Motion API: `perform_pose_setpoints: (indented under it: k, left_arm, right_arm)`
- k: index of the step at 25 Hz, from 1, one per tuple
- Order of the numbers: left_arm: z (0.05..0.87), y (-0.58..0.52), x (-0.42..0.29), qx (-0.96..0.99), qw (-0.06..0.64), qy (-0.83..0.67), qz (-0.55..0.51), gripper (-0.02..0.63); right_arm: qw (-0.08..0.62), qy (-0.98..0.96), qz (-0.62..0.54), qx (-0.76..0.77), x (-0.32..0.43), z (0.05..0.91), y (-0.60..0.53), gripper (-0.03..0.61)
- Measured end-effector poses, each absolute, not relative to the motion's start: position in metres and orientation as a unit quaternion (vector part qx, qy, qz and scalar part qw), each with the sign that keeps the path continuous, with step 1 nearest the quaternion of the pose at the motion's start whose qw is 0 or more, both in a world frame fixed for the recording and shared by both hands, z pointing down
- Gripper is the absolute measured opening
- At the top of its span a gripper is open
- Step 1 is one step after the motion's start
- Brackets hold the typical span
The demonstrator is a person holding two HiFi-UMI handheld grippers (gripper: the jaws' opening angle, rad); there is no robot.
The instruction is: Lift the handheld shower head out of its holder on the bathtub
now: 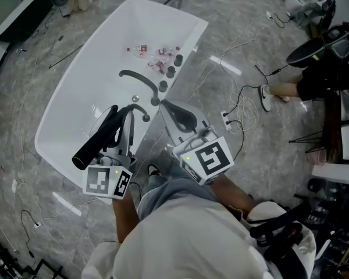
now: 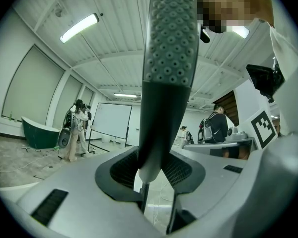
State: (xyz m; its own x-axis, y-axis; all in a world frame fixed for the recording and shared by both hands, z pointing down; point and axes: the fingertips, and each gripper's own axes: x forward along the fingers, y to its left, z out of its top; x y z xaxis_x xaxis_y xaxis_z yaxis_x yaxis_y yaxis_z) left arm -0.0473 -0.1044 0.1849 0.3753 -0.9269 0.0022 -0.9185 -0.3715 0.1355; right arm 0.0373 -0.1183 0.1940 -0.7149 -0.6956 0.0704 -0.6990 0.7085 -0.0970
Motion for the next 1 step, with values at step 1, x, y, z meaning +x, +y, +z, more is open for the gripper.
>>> perform_pose_setpoints:
  k: [1]
  left_arm:
    - [0.1857, -0.1054, -0.0474, 0.827, 0.057, -0.558, -0.038, 0.149]
  right_arm:
    - [0.015, -0.924, 0.058, 0.377, 0.037, 0.1952, -0.119, 0.017]
